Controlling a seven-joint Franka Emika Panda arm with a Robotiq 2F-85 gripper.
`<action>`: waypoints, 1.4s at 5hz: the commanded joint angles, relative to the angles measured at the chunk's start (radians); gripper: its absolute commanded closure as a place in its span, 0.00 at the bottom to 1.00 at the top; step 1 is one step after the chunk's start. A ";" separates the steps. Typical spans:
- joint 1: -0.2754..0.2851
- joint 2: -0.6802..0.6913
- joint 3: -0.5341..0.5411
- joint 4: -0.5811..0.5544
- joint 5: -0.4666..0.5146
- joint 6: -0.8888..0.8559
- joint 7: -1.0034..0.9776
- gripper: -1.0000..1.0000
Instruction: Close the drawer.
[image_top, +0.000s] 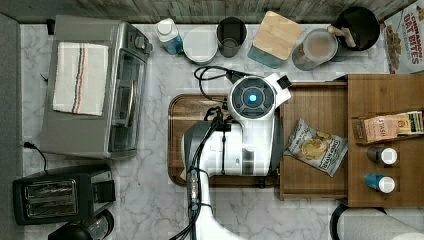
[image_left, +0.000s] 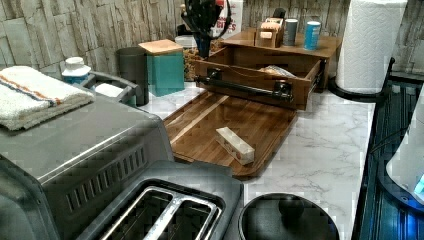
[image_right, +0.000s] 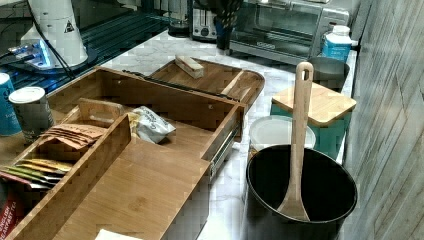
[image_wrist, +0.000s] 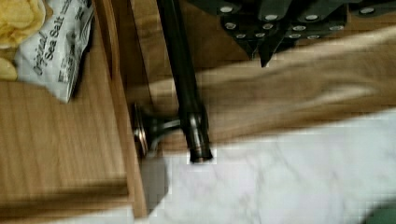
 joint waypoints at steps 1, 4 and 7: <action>0.005 0.022 -0.003 -0.044 -0.099 0.068 -0.090 1.00; -0.001 0.114 0.022 -0.048 -0.013 0.117 -0.106 1.00; -0.042 0.152 0.014 -0.123 0.008 0.226 -0.186 1.00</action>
